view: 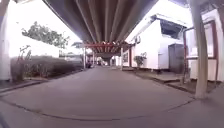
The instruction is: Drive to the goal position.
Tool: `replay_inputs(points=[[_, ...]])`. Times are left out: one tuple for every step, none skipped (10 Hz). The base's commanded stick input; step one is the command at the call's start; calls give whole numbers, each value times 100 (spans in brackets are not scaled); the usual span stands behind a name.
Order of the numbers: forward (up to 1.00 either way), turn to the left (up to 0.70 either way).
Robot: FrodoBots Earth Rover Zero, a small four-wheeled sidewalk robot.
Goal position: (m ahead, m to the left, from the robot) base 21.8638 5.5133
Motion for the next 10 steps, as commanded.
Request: replay_inputs(points=[[85,0],[85,0],[85,0],[85,0],[85,0],[85,0],[85,4],[85,17],[85,29],[85,34]])
